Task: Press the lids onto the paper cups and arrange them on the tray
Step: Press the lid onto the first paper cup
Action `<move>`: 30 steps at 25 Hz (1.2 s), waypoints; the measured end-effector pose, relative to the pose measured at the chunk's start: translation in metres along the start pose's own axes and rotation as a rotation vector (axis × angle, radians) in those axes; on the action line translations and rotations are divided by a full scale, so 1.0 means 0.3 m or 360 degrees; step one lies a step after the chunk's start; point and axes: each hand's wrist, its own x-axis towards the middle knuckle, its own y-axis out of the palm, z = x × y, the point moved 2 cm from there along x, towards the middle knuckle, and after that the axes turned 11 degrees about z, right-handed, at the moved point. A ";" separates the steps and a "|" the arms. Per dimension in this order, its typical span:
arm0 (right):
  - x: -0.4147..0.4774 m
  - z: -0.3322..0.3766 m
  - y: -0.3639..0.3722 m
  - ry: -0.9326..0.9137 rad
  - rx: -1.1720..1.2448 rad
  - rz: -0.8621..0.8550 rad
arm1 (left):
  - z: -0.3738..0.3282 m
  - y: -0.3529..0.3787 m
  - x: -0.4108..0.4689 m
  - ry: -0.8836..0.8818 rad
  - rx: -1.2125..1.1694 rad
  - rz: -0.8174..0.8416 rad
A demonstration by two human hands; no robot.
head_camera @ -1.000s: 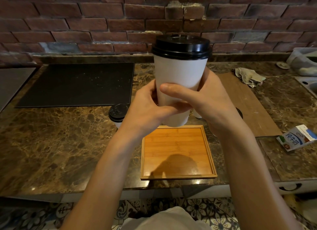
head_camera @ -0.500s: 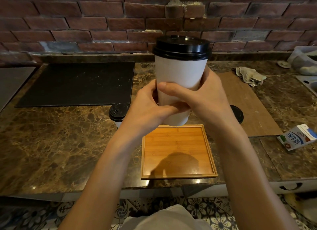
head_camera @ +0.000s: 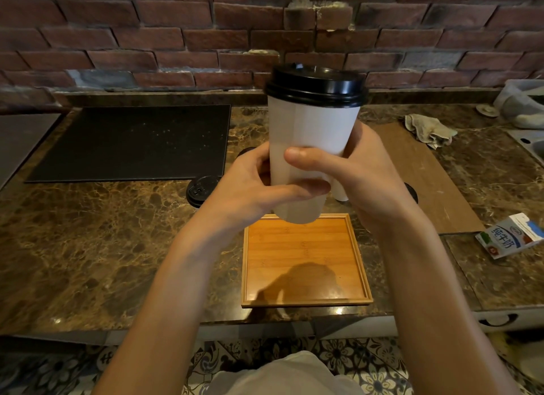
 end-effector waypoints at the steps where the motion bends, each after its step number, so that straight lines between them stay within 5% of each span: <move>1: 0.001 -0.004 -0.002 -0.0001 0.0008 0.0032 | 0.003 -0.001 -0.001 -0.0006 0.0004 0.0011; 7: -0.002 -0.017 -0.008 0.0017 -0.0089 0.0097 | 0.019 0.008 -0.009 0.0020 0.0067 -0.0146; 15: -0.013 -0.015 0.017 -0.0023 -0.0277 -0.0158 | 0.029 0.020 -0.003 0.0129 0.0184 -0.0364; 23: -0.017 -0.022 0.020 -0.0157 -0.0365 -0.0222 | 0.055 0.009 -0.017 0.0123 0.0170 -0.0219; 30: -0.008 -0.101 0.012 -0.0228 -0.0411 -0.0346 | 0.324 -0.114 -0.104 -0.0424 0.0692 -0.0407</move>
